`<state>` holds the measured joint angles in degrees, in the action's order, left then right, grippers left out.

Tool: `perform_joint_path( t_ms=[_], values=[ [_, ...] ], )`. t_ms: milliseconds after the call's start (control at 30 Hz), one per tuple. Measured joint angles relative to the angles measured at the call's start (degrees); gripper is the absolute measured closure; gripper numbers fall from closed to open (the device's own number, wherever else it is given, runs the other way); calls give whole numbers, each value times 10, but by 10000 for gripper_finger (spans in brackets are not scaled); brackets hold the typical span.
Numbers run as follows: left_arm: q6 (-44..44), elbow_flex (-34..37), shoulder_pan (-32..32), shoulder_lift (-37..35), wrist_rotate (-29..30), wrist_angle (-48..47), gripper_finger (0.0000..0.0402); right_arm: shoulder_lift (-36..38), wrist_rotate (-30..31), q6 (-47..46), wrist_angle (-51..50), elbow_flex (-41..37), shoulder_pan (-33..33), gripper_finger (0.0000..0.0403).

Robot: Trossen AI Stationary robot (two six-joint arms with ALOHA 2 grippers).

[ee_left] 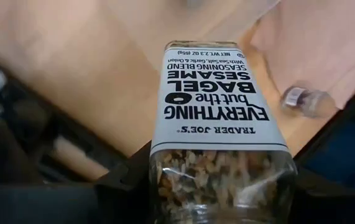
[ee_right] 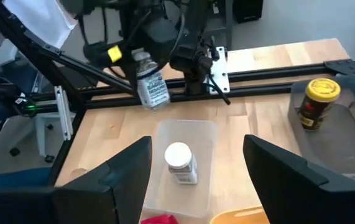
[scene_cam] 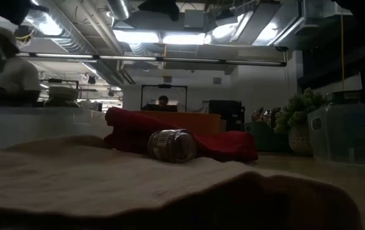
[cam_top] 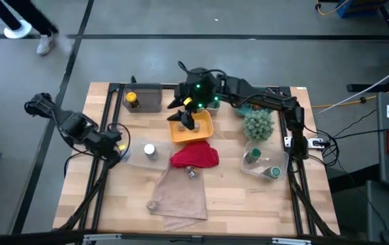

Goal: Sort spices by type
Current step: Put the white seasoning bottle into the left transparent bin

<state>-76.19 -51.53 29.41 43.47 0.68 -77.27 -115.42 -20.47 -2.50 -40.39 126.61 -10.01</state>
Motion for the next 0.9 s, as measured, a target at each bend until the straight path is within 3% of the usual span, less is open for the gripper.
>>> perform_joint_path(
  t_ms=[300, 633, 900],
  values=[
    [-23, 0, -99, 87, -91, 6, 221, 3, 9, 6, -22, 0, -2, 150],
    [81, 0, -249, 157, -161, 45, 221, 55, 75, 82, -132, 0, -1, 150],
    [134, 0, -320, 228, -199, 43, 221, 94, 129, 119, -235, 0, -1, 150]
  ],
)
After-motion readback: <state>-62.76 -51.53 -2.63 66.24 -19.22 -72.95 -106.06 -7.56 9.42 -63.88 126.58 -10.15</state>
